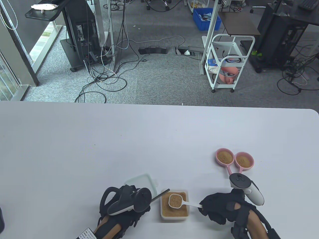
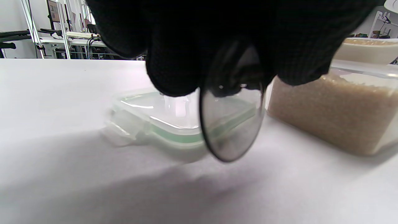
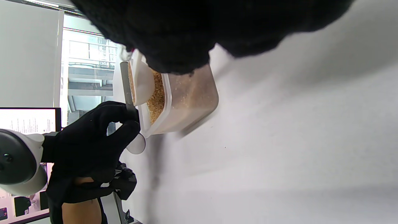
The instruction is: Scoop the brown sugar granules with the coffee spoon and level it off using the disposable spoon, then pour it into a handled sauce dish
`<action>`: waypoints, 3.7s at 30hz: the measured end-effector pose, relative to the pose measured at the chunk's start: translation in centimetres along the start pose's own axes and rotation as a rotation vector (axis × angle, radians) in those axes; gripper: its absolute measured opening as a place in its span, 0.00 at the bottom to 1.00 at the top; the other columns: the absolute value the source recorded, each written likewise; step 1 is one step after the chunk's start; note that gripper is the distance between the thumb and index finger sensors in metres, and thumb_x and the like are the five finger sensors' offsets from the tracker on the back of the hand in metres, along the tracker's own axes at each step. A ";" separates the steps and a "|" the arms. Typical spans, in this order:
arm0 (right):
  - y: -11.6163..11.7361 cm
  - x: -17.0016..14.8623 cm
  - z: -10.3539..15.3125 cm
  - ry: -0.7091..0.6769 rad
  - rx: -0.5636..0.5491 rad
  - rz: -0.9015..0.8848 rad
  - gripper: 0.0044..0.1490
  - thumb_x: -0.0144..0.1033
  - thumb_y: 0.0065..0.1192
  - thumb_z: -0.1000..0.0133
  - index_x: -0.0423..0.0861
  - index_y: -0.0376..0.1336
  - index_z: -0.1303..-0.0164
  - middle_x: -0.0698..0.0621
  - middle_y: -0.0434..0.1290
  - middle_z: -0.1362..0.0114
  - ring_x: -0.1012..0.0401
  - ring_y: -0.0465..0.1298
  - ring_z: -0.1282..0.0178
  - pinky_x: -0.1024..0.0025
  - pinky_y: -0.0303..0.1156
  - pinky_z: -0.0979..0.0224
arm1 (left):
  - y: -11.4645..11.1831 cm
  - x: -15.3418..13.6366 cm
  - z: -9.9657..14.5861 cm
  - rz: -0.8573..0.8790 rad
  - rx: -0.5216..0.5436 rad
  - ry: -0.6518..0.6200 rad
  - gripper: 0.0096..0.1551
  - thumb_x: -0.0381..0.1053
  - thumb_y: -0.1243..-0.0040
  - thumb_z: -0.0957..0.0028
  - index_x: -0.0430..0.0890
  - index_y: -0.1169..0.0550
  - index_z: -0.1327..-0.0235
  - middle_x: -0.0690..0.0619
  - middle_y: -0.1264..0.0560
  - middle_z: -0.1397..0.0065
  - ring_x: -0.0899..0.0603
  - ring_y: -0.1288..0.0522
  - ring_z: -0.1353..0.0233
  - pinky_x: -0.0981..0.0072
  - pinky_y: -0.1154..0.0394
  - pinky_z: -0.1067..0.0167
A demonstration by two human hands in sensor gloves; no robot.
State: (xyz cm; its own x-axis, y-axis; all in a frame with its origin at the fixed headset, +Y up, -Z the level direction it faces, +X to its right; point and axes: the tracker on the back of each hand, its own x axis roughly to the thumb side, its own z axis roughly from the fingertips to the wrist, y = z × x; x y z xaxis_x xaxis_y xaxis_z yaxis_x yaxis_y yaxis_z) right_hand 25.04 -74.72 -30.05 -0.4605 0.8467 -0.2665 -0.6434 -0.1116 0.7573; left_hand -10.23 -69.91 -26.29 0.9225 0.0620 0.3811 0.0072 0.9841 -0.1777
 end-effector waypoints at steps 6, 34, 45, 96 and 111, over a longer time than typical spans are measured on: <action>0.0 0.0 0.0 -0.002 -0.001 -0.001 0.27 0.44 0.64 0.44 0.41 0.75 0.42 0.52 0.83 0.64 0.54 0.80 0.75 0.50 0.74 0.50 | 0.8 -1.1 0.3 0.027 0.042 0.036 0.21 0.67 0.36 0.55 0.63 0.17 0.51 0.66 0.17 0.44 0.50 0.16 0.37 0.50 0.28 0.26; 0.1 0.0 0.0 -0.002 -0.004 0.008 0.27 0.44 0.64 0.44 0.41 0.75 0.42 0.52 0.83 0.64 0.54 0.80 0.75 0.50 0.74 0.50 | -1.9 -16.0 -0.2 0.052 -0.095 0.642 0.21 0.67 0.36 0.54 0.64 0.15 0.50 0.65 0.17 0.43 0.50 0.17 0.36 0.49 0.29 0.26; 0.2 0.0 -0.1 0.003 -0.002 0.007 0.27 0.44 0.64 0.44 0.41 0.75 0.42 0.52 0.83 0.64 0.54 0.80 0.75 0.50 0.74 0.50 | -2.2 -15.6 -0.6 -0.012 -0.116 0.673 0.21 0.69 0.36 0.54 0.66 0.16 0.49 0.65 0.18 0.42 0.49 0.17 0.35 0.48 0.29 0.25; -5.0 -0.4 4.7 -0.126 -0.296 -0.210 0.27 0.45 0.64 0.44 0.41 0.75 0.43 0.54 0.83 0.65 0.56 0.80 0.77 0.52 0.75 0.52 | 0.2 -1.9 0.3 0.338 -0.003 -0.123 0.70 0.89 0.51 0.67 0.59 0.59 0.17 0.54 0.60 0.10 0.34 0.53 0.09 0.33 0.50 0.20; -10.8 -6.2 11.4 -0.031 -0.912 -0.515 0.27 0.45 0.64 0.44 0.41 0.74 0.43 0.54 0.82 0.66 0.58 0.79 0.79 0.53 0.76 0.54 | 0.1 -1.8 0.3 0.323 -0.028 -0.126 0.70 0.89 0.51 0.66 0.59 0.59 0.17 0.54 0.58 0.10 0.35 0.52 0.09 0.35 0.50 0.19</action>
State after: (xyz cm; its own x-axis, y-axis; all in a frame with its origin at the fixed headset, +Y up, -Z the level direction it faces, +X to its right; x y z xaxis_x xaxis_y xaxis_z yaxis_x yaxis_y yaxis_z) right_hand 41.79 -72.88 -29.77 0.0074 0.9147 -0.4040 -0.9803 -0.0732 -0.1837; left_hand -12.05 -69.87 -26.74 0.8242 0.3913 0.4095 -0.2649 0.9054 -0.3319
